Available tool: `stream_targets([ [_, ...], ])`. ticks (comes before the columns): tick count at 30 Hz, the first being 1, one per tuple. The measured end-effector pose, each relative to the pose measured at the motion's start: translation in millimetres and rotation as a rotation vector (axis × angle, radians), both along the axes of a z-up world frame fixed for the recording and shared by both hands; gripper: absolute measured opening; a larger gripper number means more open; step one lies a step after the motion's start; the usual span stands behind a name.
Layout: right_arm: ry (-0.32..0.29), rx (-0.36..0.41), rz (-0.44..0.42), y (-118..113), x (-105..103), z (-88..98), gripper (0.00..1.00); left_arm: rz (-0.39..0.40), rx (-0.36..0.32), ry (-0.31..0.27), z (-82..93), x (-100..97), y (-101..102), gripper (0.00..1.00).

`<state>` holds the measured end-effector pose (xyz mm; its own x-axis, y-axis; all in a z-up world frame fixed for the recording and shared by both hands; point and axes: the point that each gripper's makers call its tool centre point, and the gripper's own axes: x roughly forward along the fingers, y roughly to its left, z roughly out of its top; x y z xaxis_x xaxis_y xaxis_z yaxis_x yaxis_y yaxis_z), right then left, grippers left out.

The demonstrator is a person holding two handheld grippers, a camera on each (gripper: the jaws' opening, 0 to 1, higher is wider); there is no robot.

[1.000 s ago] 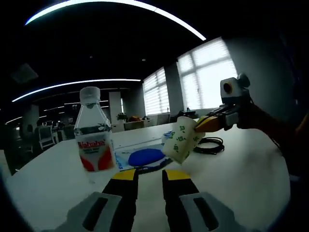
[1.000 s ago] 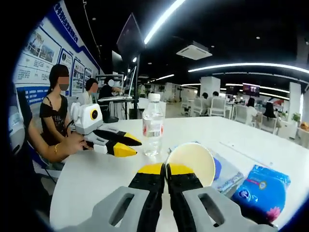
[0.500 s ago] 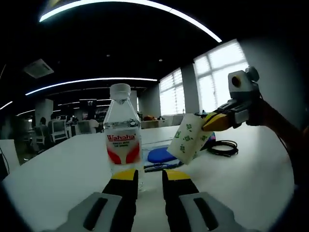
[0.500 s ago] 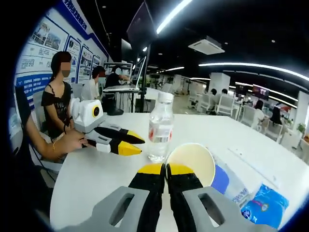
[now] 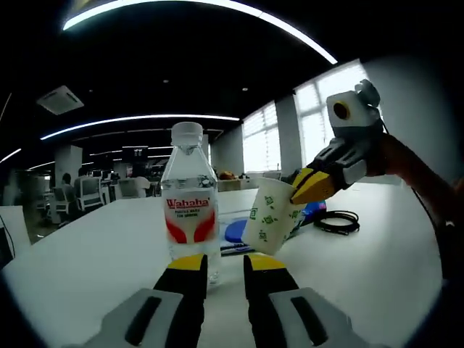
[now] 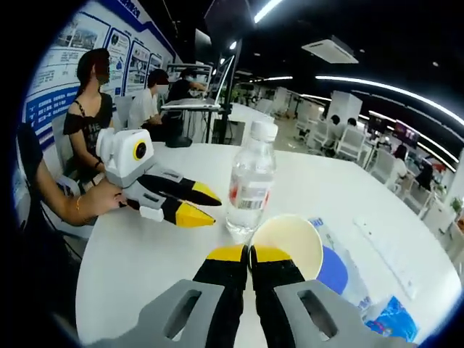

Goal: Arrange the tabletop items into an orderly group along one side of the table until the central work area is clear of visible clutter.

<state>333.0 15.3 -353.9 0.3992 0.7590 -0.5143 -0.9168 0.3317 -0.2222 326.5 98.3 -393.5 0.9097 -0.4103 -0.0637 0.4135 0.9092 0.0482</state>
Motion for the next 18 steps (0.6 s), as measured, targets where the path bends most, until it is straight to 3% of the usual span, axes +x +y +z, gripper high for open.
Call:
stream_targets([
  [13, 0.022, -0.229, 0.077, 17, 3, -20.2, 0.01, -0.023, 0.007, 0.002, -2.5, -1.9, -6, 0.19],
  [18, 0.022, -0.264, 0.083, 20, 4, -23.9, 0.01, -0.023, 0.007, -0.003, -1.6, -2.8, -6, 0.19],
])
